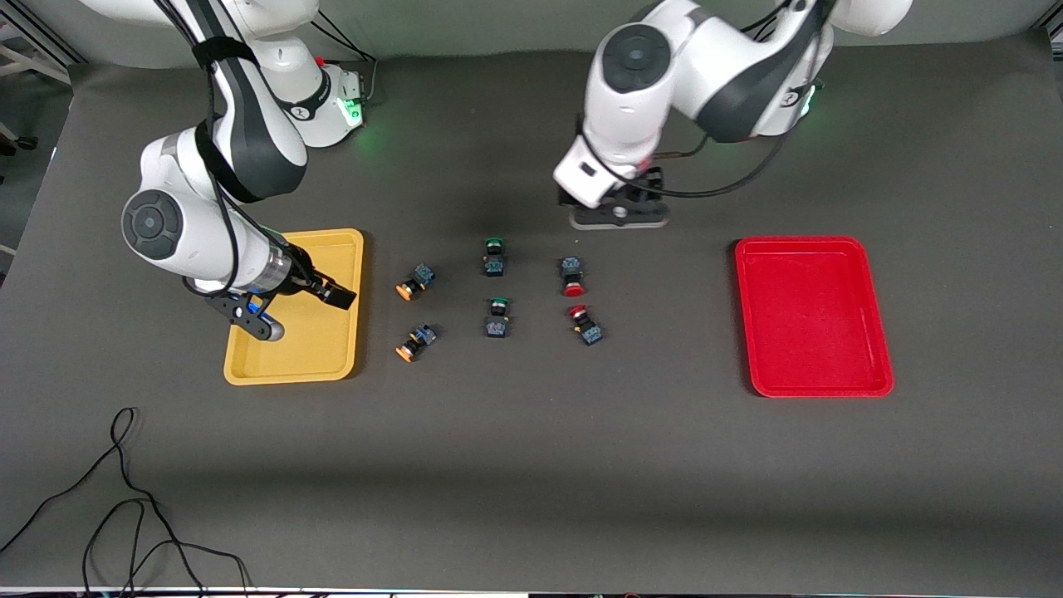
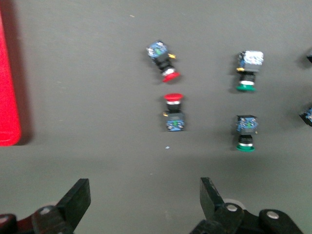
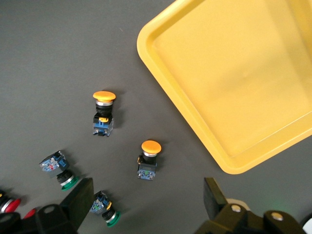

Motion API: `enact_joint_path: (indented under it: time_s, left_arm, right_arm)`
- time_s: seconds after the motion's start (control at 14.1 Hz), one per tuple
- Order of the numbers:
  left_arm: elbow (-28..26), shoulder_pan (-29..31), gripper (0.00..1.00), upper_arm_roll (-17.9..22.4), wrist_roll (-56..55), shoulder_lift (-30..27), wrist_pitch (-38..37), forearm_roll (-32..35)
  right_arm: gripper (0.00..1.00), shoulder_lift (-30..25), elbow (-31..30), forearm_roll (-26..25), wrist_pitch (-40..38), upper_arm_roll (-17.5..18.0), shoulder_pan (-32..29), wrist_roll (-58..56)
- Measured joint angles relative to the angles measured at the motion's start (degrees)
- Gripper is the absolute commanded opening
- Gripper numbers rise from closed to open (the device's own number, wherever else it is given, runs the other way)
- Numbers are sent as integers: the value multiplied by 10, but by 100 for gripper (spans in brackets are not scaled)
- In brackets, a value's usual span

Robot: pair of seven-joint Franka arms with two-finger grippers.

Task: Place red and yellow buttons in trays
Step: 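Grasp the yellow button with the right gripper while the left gripper grasps red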

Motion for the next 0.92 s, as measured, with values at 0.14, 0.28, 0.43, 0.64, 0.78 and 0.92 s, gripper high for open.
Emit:
enact_joint_path:
  time_s: [0.14, 0.28, 0.43, 0.64, 0.78, 0.92]
  left_arm:
    - [-6, -15, 100, 0, -3, 36, 51, 0]
    - [-10, -18, 100, 1, -3, 82, 107, 0]
    - [-18, -19, 100, 3, -8, 120, 158, 0]
    - [-49, -22, 100, 3, -19, 166, 240, 0]
    - [-59, -23, 100, 3, -26, 196, 279, 0]
    - [-59, -24, 100, 3, -28, 223, 306, 0]
  right_arm:
    - [100, 0, -8, 0, 7, 0, 0, 0]
    - [100, -1, -9, 0, 8, 0, 0, 0]
    - [100, -1, -10, 0, 8, 0, 0, 1]
    - [100, 0, -29, 1, 21, 0, 4, 30]
    - [100, 0, -62, 1, 58, 0, 22, 70]
    - [100, 2, -108, 1, 121, 1, 49, 107]
